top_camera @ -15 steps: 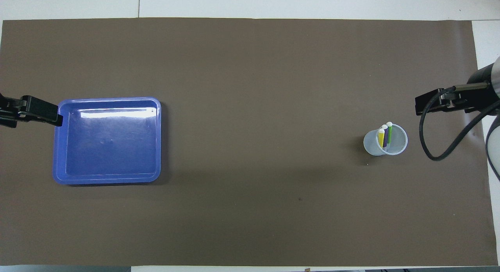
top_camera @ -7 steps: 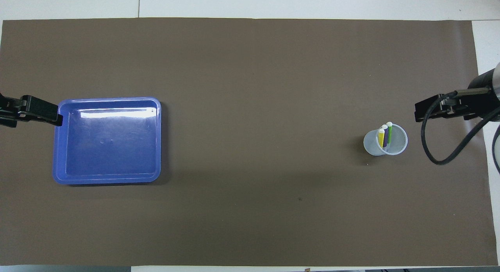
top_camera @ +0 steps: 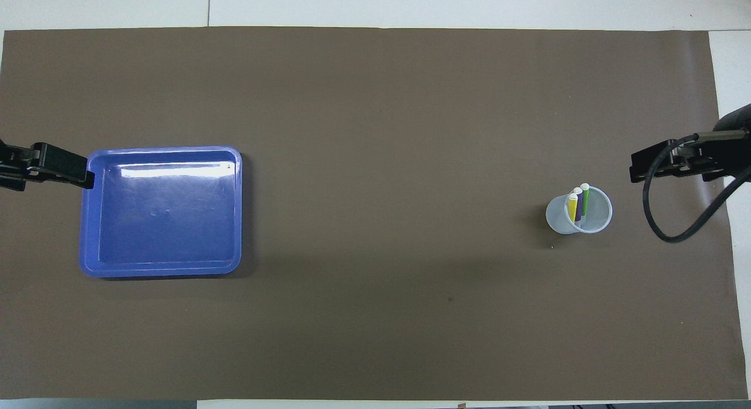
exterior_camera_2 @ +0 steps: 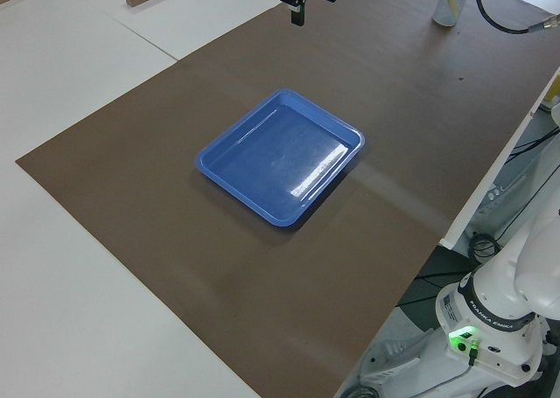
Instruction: Transfer and insert pens with both arms
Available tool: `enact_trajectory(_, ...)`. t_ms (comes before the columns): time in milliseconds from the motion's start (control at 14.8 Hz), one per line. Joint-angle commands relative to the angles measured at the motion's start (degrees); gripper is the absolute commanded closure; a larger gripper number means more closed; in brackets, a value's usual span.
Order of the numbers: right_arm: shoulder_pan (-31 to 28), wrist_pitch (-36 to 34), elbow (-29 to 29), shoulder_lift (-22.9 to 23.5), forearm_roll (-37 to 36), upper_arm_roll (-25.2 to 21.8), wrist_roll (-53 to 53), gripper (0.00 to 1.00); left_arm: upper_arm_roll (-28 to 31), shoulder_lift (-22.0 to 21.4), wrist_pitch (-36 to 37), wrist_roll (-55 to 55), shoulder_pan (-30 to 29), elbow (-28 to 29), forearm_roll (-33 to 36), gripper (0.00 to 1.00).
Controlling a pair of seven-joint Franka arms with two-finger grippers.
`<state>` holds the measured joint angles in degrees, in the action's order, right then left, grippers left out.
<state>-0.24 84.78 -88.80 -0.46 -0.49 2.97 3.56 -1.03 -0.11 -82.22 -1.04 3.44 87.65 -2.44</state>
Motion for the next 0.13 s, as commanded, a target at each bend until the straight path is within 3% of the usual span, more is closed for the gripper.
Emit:
enact_trajectory(0, -0.7, 0.3, -1.7, -1.5, 1.1, 0.4, 0.6, 0.0, 0.4, -1.1, -1.1, 0.2, 0.1, 1.5, -0.1, 0.0)
enact_trajectory(67, -0.8, 0.3, -1.7, -1.5, 1.1, 0.4, 0.6, 0.0, 0.4, -1.1, -1.1, 0.2, 0.1, 1.5, -0.1, 0.0)
